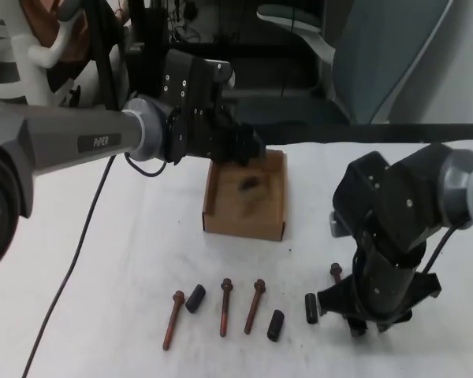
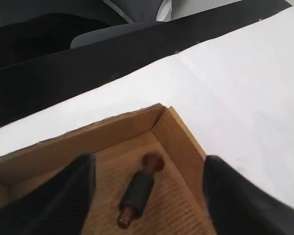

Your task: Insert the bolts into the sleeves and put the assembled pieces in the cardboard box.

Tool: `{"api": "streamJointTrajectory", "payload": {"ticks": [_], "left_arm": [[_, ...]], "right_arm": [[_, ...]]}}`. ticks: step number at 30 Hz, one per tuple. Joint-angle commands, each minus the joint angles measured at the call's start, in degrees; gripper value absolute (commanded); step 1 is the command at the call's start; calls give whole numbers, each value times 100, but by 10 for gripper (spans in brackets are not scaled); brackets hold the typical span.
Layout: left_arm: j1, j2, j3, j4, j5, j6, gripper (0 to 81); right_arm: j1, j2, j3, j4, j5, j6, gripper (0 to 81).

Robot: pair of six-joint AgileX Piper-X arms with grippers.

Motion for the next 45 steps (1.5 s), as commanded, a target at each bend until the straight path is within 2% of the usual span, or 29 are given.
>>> {"api": "streamJointTrajectory", "payload": {"ticks": [1, 4, 10, 16, 18, 21, 24, 26, 33, 38, 42, 45], "left_arm": [[-10, 26, -81, -49, 82, -16, 700], [-10, -106, -81, -22, 399, -16, 700], [-10, -607, -81, 647, 651, 99, 700], [-10, -1163, -81, 3189, 640, 946, 700], [-10, -1228, -40, 4020, 460, 1089, 700], [-10, -1231, 151, 4889, -176, 1216, 647], [-10, -1252, 544, 5254, -208, 1239, 640], [-10, -1304, 864, 5350, -208, 1062, 640], [-10, -1927, 1696, 5270, -844, 999, 640], [-10, -2440, 2279, 4513, -1029, 476, 640], [-68, -2406, 2686, 3766, -1050, 7, 637], [-214, -2402, 2946, 3502, -1543, -61, 574]], "right_arm": [[-17, 97, -42, 61, -38, 48, 357], [-17, 104, -42, 162, -38, 36, 11], [-17, 104, -42, 165, -38, -110, 6], [-17, 44, -42, 205, -38, -350, 6], [-17, -64, -42, 178, -38, -366, 6], [-17, -349, -42, 128, -38, -518, 6], [-17, -704, -42, 95, -38, -518, 6], [-17, -964, -42, 16, -38, -518, 6], [-17, -1482, -42, -135, -38, -602, 6], [-17, -1480, -42, -172, -38, -733, 6], [-17, -1480, -42, -237, -38, -736, 6], [-17, -1480, -42, -235, -50, -736, 6]]}}
